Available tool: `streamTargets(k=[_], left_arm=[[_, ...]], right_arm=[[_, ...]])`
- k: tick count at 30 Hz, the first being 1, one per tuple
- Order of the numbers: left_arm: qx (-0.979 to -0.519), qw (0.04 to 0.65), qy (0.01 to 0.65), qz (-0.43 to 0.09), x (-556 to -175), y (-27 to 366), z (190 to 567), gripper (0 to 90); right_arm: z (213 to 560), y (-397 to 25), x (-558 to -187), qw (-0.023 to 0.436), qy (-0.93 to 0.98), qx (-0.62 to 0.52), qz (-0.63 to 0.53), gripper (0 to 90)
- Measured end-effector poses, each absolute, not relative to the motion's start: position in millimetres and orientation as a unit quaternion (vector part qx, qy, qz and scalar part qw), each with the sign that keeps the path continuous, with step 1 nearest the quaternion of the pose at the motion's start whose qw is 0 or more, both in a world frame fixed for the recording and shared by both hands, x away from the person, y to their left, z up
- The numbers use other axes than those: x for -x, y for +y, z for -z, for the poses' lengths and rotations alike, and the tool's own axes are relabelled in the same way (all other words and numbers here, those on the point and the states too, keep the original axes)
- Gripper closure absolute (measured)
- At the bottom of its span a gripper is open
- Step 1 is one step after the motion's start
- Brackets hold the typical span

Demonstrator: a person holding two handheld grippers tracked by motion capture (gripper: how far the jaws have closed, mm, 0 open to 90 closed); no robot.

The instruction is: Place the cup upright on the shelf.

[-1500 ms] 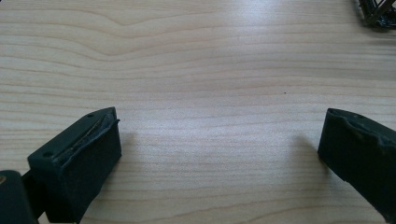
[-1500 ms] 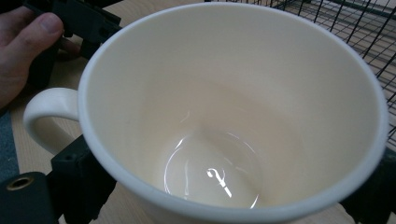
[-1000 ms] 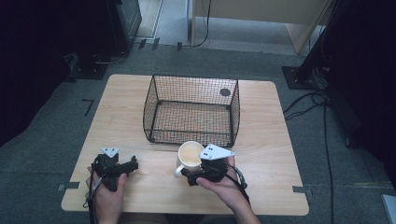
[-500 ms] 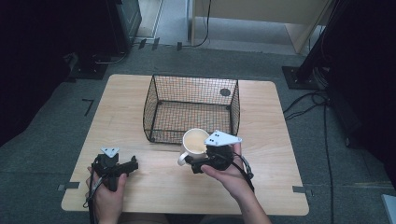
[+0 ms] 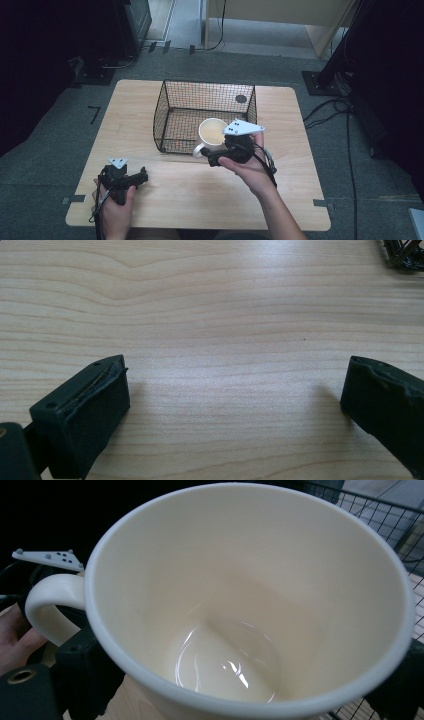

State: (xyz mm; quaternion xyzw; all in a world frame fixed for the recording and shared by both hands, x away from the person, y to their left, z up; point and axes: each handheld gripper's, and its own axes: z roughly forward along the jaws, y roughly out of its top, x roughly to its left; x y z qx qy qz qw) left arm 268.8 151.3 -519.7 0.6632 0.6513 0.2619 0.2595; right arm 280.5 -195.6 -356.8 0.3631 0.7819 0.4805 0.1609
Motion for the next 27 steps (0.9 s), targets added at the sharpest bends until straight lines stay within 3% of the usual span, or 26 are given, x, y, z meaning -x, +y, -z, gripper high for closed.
streamTargets(k=[10, 27], left_arm=[[-0.664, 0.260, 0.651, -0.262, -268.8, 151.3, 519.7, 0.0], [-0.664, 0.260, 0.650, -0.262, -268.8, 151.2, 519.8, 0.0]], right_arm=[[344.0, -198.5, -307.0, 0.170, 0.781, -0.359, -0.482, 8.2], [360.6, -203.7, -363.2, 0.196, 0.782, -0.359, -0.470, 8.2]])
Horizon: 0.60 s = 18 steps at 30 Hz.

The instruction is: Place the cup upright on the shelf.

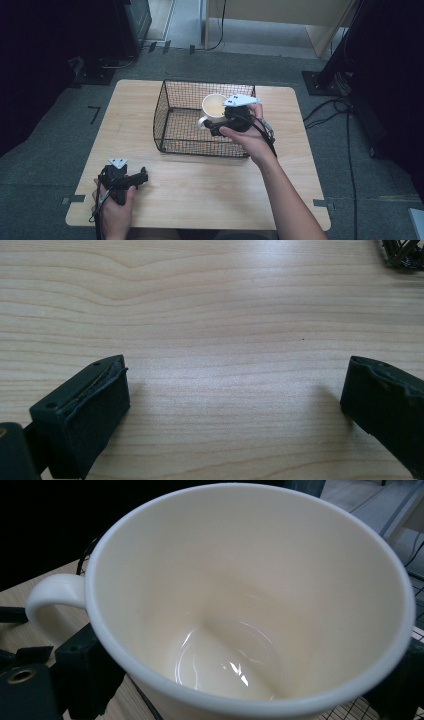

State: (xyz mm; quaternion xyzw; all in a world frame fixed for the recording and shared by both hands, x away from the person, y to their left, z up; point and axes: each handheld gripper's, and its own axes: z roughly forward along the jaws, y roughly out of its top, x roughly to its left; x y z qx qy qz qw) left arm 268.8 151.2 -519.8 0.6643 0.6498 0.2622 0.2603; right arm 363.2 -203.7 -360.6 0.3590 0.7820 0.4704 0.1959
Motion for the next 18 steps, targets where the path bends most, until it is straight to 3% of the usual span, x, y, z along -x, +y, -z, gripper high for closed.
streamTargets(k=[18], left_arm=[[-0.666, 0.260, 0.649, -0.261, -269.0, 150.9, 519.7, 0.0]], right_arm=[[388.1, -192.5, -415.2, 0.157, 0.793, -0.359, -0.467, 8.2]])
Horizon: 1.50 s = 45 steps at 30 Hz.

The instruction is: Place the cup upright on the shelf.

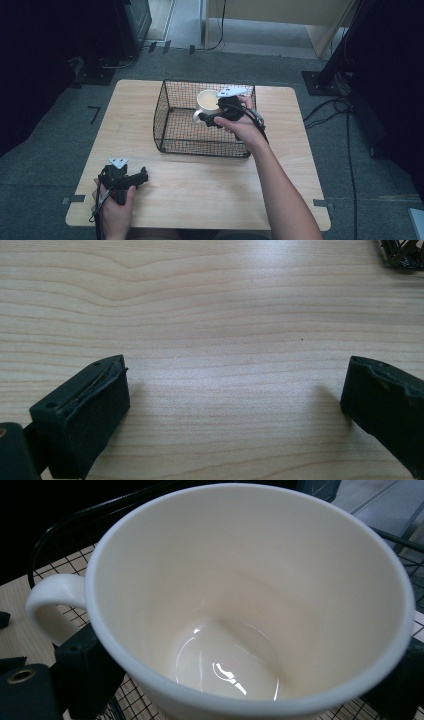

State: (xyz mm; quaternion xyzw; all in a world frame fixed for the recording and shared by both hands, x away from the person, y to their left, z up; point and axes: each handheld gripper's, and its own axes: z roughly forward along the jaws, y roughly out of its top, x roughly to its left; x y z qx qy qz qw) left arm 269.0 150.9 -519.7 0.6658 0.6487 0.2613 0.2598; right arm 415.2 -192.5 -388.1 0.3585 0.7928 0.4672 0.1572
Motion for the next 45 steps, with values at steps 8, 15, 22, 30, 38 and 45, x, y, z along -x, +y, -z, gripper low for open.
streamTargets(k=[8, 15, 22, 30, 38, 45], left_arm=[[-0.666, 0.260, 0.649, -0.261, -269.0, 150.9, 519.6, 0.0], [-0.666, 0.260, 0.649, -0.261, -269.0, 150.8, 519.7, 0.0], [-0.665, 0.260, 0.649, -0.261, -269.0, 150.9, 519.8, 0.0], [-0.667, 0.259, 0.648, -0.261, -268.9, 151.0, 519.6, 0.0], [-0.667, 0.260, 0.648, -0.261, -269.0, 150.9, 519.7, 0.0], [-0.667, 0.260, 0.648, -0.261, -269.0, 150.8, 519.7, 0.0]], right_arm=[[402.9, -183.2, -430.1, 0.170, 0.806, -0.345, -0.451, 8.2], [418.0, -182.0, -440.1, 0.162, 0.813, -0.347, -0.440, 8.2], [430.8, -177.4, -448.0, 0.150, 0.822, -0.343, -0.430, 8.2], [448.2, -174.3, -457.2, 0.143, 0.827, -0.361, -0.405, 8.2], [463.4, -176.0, -463.5, 0.137, 0.841, -0.366, -0.374, 8.1], [468.2, -177.3, -463.6, 0.143, 0.844, -0.380, -0.351, 8.1]])
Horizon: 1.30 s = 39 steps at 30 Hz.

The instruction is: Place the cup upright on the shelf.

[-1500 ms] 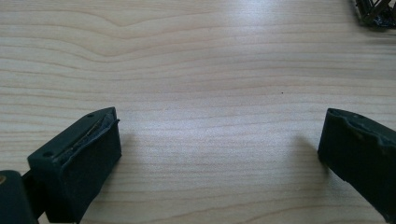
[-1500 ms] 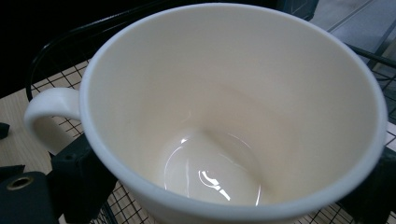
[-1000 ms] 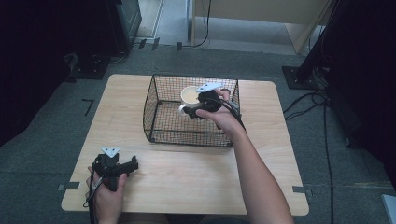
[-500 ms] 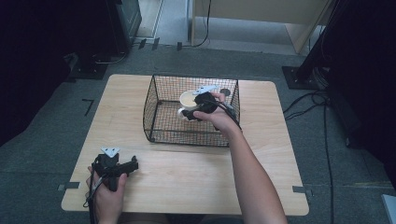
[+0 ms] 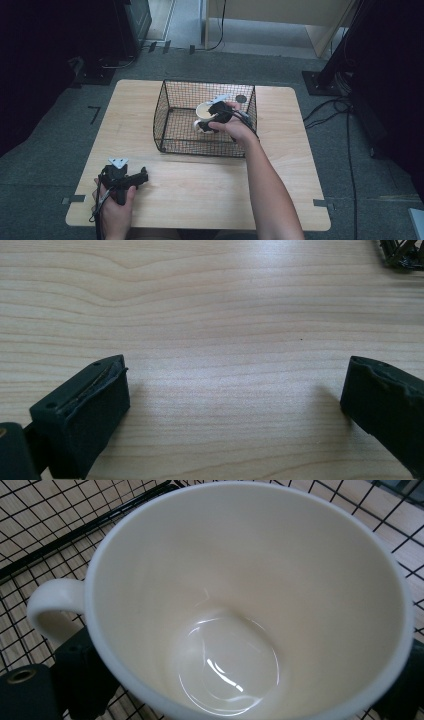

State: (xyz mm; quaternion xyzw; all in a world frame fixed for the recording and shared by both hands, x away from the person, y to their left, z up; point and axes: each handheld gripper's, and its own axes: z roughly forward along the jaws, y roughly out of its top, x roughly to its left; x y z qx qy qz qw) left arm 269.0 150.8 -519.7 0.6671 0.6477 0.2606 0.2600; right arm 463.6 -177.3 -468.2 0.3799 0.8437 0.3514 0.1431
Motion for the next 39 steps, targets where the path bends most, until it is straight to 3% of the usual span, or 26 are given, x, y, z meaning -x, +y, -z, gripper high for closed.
streamTargets(k=[7, 18, 39], left_arm=[[-0.668, 0.260, 0.647, -0.260, -269.0, 150.9, 519.6, 0.0], [-0.668, 0.260, 0.647, -0.260, -269.2, 150.7, 519.6, 0.0], [-0.669, 0.260, 0.646, -0.260, -269.3, 150.6, 519.6, 0.0]], right_arm=[[464.4, -175.1, -458.5, 0.152, 0.841, -0.385, -0.350, 2.3], [454.2, -179.0, -452.5, 0.160, 0.846, -0.362, -0.358, 2.0], [397.2, -180.8, -427.9, 0.184, 0.822, -0.336, -0.422, 2.1]])
